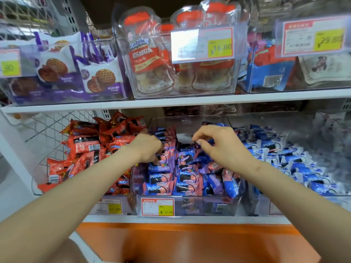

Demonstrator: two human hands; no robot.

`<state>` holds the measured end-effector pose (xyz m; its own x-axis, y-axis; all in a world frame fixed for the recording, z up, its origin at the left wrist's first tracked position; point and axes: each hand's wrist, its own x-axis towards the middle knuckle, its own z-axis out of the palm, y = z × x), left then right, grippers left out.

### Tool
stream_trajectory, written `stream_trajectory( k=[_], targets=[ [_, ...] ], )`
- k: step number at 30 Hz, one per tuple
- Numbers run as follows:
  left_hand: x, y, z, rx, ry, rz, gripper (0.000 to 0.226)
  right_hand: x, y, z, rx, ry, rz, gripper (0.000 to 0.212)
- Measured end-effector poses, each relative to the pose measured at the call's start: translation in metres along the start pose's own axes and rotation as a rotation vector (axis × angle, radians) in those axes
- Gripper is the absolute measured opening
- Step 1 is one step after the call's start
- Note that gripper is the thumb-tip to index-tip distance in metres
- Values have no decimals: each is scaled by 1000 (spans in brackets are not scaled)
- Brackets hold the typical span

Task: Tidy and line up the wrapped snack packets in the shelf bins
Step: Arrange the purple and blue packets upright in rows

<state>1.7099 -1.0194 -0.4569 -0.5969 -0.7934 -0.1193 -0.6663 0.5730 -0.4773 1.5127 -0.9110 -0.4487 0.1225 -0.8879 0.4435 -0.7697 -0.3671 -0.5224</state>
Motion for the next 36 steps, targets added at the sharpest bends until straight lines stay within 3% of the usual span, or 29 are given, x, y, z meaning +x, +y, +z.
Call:
stream_trajectory(
  k=[12,19,30,36],
  targets=[
    [-4,2,8,-31,49,82,55,-6,12,-7,-35,-8,22,15],
    [-9,7,1,-115,-40,50,64,-7,12,-9,-32,-9,25,15],
    [0,0,1,-127,-47,45,47,-6,13,-10,-42,-16,30,15],
    [-2,7,5,-67,2,27,63,-7,14,-10,-48,1,20,15]
  ],
)
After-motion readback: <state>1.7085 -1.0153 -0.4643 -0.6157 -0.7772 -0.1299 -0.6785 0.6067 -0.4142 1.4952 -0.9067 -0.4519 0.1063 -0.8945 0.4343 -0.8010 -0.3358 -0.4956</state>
